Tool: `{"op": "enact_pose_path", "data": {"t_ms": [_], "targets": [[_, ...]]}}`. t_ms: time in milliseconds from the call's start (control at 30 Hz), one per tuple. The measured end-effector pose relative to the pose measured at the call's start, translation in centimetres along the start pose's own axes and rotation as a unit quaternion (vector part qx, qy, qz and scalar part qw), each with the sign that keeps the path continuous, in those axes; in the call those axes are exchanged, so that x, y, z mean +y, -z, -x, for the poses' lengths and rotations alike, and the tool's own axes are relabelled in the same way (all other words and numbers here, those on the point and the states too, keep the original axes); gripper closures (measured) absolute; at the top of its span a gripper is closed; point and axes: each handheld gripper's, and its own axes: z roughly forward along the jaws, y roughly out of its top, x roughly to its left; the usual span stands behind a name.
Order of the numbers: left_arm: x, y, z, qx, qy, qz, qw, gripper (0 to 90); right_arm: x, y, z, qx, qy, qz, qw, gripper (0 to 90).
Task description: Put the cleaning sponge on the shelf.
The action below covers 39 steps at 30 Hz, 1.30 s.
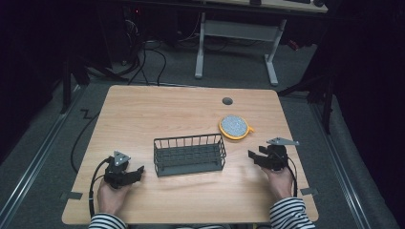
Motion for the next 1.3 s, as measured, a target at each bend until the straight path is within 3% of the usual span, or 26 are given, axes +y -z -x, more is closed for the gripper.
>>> {"op": "enact_pose_path", "data": {"t_ms": [133,367,533,633,667,733,767,1033,1300], "targets": [[-0.1,-0.2,-0.2,0.007,0.004,0.012,0.9999,30.1,2.2,-0.6,1.3,0.000,-0.025,0.004,0.9997,42.8],[-0.1,-0.2,-0.3,0.007,0.007,0.011,0.9999,28.6,5.7,-2.4,2.1,-0.010,-0.017,0.001,0.9998,41.4],[-0.1,-0.2,-0.3,0.007,0.007,0.011,0.9999,28.2,8.0,-4.6,2.4,-0.013,-0.018,-0.024,0.9995,39.6],[-0.1,-0.2,-0.2,0.007,0.007,0.011,0.9999,28.2,8.5,-5.2,2.6,-0.016,-0.020,-0.025,0.9994,40.7],[-0.1,-0.2,-0.2,0.007,0.007,0.011,0.9999,28.1,8.6,-5.7,3.1,-0.007,-0.038,-0.024,0.9990,42.8],[-0.1,-0.2,-0.2,0.007,0.007,0.010,0.9999,28.2,8.6,-6.1,3.4,-0.002,-0.043,-0.034,0.9985,43.3],[-0.1,-0.2,-0.2,0.007,0.007,0.011,0.9999,28.2,8.8,-6.6,3.6,-0.021,-0.032,-0.048,0.9981,46.5],[-0.1,-0.2,-0.2,0.008,0.007,0.010,0.9999,28.2,10.5,-7.7,3.9,-0.008,-0.034,-0.080,0.9962,49.5],[-0.1,-0.2,-0.2,0.008,0.007,0.010,0.9999,28.2,11.2,-9.5,4.4,-0.013,-0.042,-0.108,0.9932,53.8]]}}
